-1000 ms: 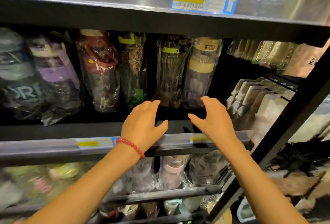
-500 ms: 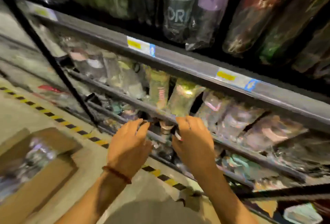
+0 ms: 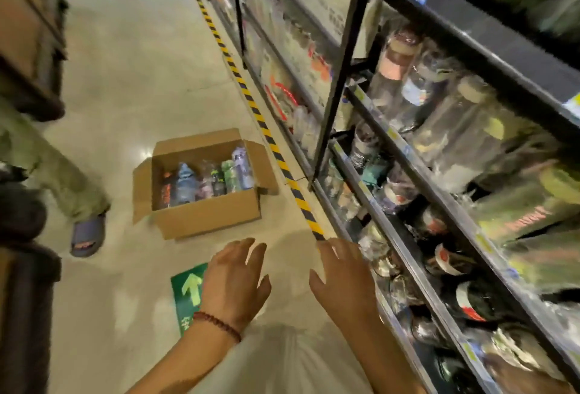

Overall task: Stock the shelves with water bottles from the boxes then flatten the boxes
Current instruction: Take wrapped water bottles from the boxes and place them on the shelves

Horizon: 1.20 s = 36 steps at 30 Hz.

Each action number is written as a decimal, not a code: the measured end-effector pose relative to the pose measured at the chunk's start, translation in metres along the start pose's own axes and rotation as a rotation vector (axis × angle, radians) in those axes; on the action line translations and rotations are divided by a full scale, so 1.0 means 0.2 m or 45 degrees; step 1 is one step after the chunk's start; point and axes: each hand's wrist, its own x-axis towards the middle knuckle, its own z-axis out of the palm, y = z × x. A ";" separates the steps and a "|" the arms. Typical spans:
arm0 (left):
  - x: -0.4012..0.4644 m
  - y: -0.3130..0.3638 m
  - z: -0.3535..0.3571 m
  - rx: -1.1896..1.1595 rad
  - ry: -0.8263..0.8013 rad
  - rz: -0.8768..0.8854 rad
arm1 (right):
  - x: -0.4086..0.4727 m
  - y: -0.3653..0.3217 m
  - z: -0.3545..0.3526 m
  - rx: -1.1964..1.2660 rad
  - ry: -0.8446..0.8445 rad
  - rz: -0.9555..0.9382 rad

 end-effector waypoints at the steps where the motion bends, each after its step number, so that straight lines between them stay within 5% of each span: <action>1: -0.01 -0.04 0.00 0.000 -0.007 -0.052 | 0.03 -0.04 0.02 0.020 -0.007 -0.059; 12: 0.24 -0.37 0.04 -0.071 0.040 -0.395 | 0.58 -0.26 0.19 0.054 -0.041 -0.440; 26: 1.13 -0.80 -0.09 -0.064 0.041 -0.615 | 1.74 -0.36 0.21 0.128 -0.188 -0.499; 36: 1.36 -1.23 -0.06 -0.212 -0.099 -0.812 | 2.18 -0.69 0.39 0.055 -0.381 -0.584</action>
